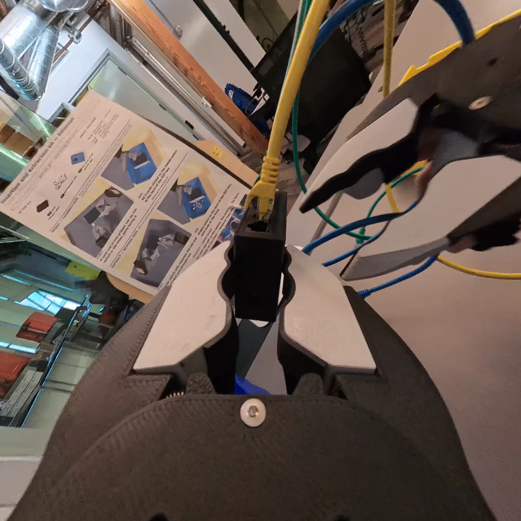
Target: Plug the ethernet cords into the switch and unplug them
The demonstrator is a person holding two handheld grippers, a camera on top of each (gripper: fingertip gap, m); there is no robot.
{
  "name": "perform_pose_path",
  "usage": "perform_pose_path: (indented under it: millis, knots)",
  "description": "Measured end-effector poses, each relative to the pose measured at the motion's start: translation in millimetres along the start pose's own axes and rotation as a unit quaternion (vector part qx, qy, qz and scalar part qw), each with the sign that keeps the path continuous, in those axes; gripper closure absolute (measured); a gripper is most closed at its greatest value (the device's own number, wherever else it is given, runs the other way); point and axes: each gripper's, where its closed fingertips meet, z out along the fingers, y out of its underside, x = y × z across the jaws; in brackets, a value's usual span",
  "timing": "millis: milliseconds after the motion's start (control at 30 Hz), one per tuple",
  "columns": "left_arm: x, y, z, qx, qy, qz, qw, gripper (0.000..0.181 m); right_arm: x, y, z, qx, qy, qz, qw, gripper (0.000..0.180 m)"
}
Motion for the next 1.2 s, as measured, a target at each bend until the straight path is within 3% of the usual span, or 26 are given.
perform_pose_path:
  millis: [67,233,333,433,500,667,867,1000,1133,1200]
  knots:
    - [7,-8,-3,0.019,0.020,-0.002,1.000,0.153,9,2,-2,0.030,-0.004,-0.016,0.999,0.109]
    - [29,-31,-15,0.069,0.081,0.007,0.994,0.154,13,-19,-24,0.140,-0.038,-0.088,0.985,0.109]
    - [46,-39,-17,0.078,0.111,0.028,0.990,0.154,7,-20,-32,0.162,-0.080,-0.110,0.977,0.109]
    - [66,-48,-16,0.090,0.142,0.044,0.985,0.154,-1,-9,-31,0.137,-0.132,-0.089,0.978,0.108]
    - [78,-52,-18,0.096,0.163,0.060,0.980,0.154,-13,-9,-40,0.151,-0.174,-0.123,0.965,0.129]
    - [81,-48,-24,0.116,0.194,0.061,0.972,0.154,-20,-5,-49,0.101,-0.190,-0.204,0.955,0.140]
    - [85,-56,-26,0.178,0.158,0.080,0.968,0.145,-24,-9,-59,0.081,-0.195,-0.258,0.943,0.148]
    - [108,-40,-12,0.107,0.198,0.101,0.969,0.123,-37,2,-62,0.053,-0.229,-0.293,0.927,0.146]
    - [109,-40,-7,0.112,0.182,0.128,0.969,0.134,-30,7,-61,0.031,-0.209,-0.316,0.925,0.148]
    - [108,-41,-8,0.122,0.172,0.143,0.967,0.150,-23,4,-61,0.034,-0.185,-0.329,0.925,0.148]
